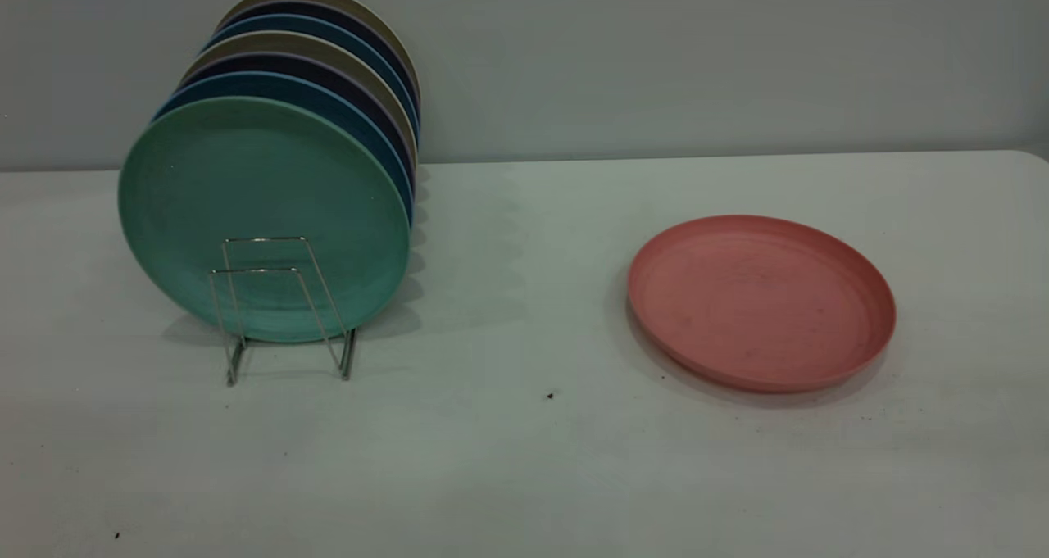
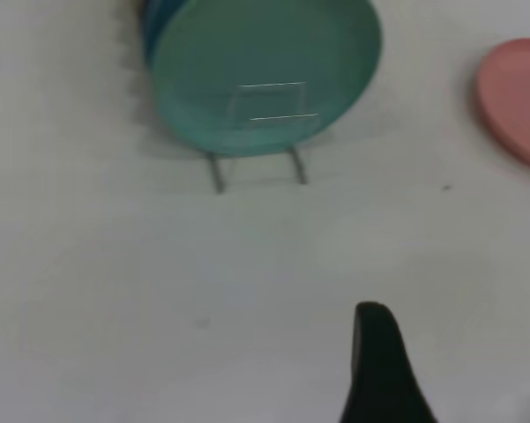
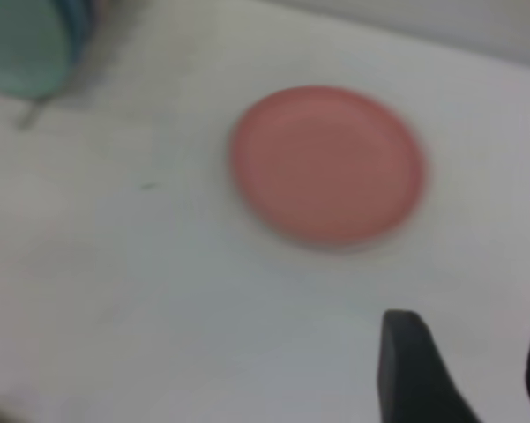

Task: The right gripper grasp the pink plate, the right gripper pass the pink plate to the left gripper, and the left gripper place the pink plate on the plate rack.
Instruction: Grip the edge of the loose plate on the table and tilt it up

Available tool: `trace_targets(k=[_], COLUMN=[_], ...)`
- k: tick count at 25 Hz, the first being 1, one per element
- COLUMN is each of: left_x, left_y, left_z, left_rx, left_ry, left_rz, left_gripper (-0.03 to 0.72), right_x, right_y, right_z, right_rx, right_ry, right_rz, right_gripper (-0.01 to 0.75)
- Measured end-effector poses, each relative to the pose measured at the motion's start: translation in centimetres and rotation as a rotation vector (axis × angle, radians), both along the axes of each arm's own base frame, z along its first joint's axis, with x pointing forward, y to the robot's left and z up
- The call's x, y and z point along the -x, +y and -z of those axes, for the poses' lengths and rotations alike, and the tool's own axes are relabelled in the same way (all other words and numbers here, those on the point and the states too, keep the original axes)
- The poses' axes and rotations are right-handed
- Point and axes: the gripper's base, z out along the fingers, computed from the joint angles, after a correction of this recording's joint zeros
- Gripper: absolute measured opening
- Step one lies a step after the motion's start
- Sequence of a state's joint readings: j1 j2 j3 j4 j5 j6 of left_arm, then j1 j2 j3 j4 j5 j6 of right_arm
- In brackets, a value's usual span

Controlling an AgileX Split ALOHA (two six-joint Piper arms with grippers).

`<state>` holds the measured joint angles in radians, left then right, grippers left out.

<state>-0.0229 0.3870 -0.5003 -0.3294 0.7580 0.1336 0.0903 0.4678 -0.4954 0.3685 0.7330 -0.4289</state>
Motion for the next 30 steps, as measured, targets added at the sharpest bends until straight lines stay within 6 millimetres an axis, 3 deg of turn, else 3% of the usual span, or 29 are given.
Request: trace_targets(k=[8,14,17,21,25,30], left_x=[-6.4,-8.3,-8.3,-8.3,-8.3,-8.3], left_y=[-1.7,-2.3,-2.3,-2.3,-2.3,-2.3], left_z=[1.4,1.6,1.5,1.5,1.5,1.5], left_rx=[0.143,0.166,0.139,0.124,0.123,0.121], left_ry=[0.109,0.049,0.026,0.018,0.017,0.016], left_rz=[0.120,0.183,0.209,0.221,0.223,0.224], left_gripper=[0.482,0.482,0.483,0.483,0.483,0.483], right_x=[-8.5,-15.8,-19.1,-22.9,-25.5,-27.9], right_y=[3.0,3.7,2.6,-1.5,-5.3,-6.7], right_z=[2.5,5.4,7.5,10.4,13.5,17.6], right_rx=[-0.225,-0.250,-0.260,-0.357,-0.476,-0.521], right_ry=[0.279,0.438,0.516,0.609,0.679,0.737], right_rz=[-0.138,-0.137,-0.113,-0.060,-0.028,0.012], right_gripper=[0.392,0.392,0.392,0.392,0.392,0.388])
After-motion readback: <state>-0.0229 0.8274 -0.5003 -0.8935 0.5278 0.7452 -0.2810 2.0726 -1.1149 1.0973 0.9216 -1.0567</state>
